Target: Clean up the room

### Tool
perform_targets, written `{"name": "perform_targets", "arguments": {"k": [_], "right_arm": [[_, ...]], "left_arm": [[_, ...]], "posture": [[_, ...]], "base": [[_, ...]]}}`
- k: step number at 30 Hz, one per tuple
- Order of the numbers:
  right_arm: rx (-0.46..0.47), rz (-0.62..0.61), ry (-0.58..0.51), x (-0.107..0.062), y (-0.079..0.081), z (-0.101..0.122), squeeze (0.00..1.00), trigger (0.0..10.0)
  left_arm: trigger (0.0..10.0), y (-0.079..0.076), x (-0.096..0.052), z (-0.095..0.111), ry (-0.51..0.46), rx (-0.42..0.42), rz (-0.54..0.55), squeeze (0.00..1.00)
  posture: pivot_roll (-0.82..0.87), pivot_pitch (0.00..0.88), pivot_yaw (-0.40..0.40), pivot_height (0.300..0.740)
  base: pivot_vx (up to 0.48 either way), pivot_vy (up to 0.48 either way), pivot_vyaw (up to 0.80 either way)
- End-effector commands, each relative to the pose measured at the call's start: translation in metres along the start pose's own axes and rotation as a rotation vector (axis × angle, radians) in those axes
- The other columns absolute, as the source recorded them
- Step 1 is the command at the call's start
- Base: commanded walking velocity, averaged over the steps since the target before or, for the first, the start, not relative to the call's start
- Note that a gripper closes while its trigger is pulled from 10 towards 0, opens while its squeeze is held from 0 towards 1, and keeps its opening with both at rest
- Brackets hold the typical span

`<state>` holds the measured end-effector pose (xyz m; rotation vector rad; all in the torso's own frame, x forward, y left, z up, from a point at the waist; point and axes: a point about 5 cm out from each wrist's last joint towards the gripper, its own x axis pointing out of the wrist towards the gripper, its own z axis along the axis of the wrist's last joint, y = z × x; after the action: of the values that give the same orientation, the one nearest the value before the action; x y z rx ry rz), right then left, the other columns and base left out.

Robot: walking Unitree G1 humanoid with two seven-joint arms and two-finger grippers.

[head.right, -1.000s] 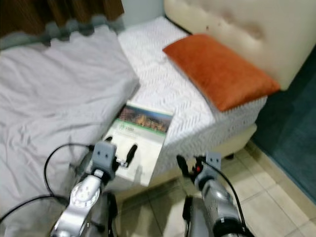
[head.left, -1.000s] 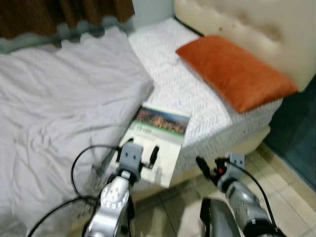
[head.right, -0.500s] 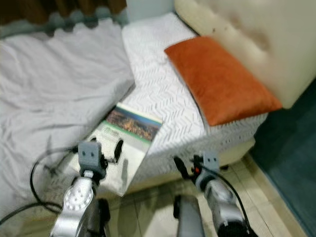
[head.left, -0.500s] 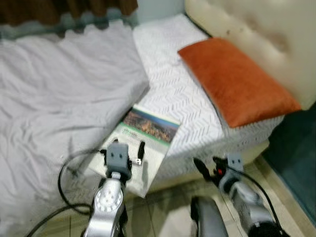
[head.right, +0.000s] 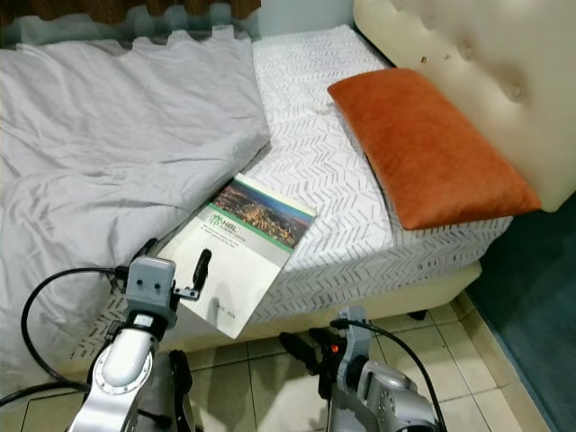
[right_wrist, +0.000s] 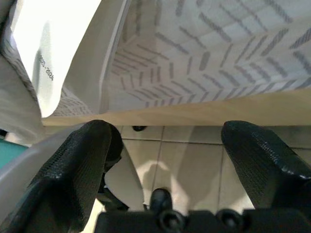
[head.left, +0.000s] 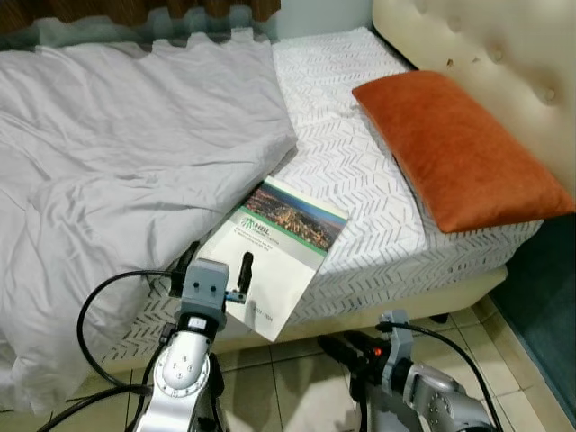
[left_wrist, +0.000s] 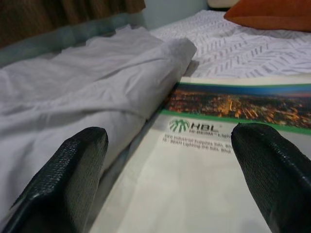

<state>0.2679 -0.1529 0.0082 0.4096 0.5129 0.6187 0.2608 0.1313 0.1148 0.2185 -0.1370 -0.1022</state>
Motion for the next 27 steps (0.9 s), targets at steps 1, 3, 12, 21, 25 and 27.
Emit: {"name": "perform_targets", "arguments": {"k": [1, 3, 12, 21, 25, 27], "right_arm": [[-0.013, -0.028, -0.007, -0.001, -0.003, 0.001, 0.00, 10.0], [-0.024, -0.036, -0.010, -0.002, -0.005, 0.004, 0.00, 10.0], [-0.013, -0.014, -0.016, -0.002, -0.006, 0.008, 0.00, 10.0], [-0.001, 0.016, -0.049, -0.003, -0.006, 0.013, 0.00, 10.0], [0.006, 0.019, -0.064, -0.007, -0.008, 0.015, 0.00, 10.0], [0.003, 0.018, -0.077, -0.009, -0.008, 0.016, 0.00, 10.0]], "left_arm": [[10.0, -0.001, -0.003, 0.001, 0.009, -0.016, 0.000, 0.00], [10.0, -0.006, -0.004, 0.001, 0.019, -0.036, -0.001, 0.00], [10.0, -0.006, -0.002, -0.001, 0.050, -0.090, 0.026, 0.00], [10.0, -0.012, 0.006, 0.007, 0.011, 0.003, 0.005, 0.00], [10.0, -0.012, 0.009, 0.012, -0.010, 0.019, 0.008, 0.00], [10.0, -0.012, 0.009, 0.012, -0.008, 0.012, 0.008, 0.00]], "posture": [[0.05, 0.174, -0.035, 0.528], [0.05, 0.165, -0.037, 0.528], [0.05, 0.152, -0.037, 0.528], [0.03, 0.151, -0.033, 0.569], [0.02, 0.159, -0.033, 0.585], [0.02, 0.161, -0.031, 0.593]], "base": [[0.000, 0.000, 0.00], [0.000, 0.000, 0.00], [0.000, 0.000, 0.51], [0.000, 0.000, 0.47], [0.000, 0.000, 0.47], [0.000, 0.000, 0.47]]}}
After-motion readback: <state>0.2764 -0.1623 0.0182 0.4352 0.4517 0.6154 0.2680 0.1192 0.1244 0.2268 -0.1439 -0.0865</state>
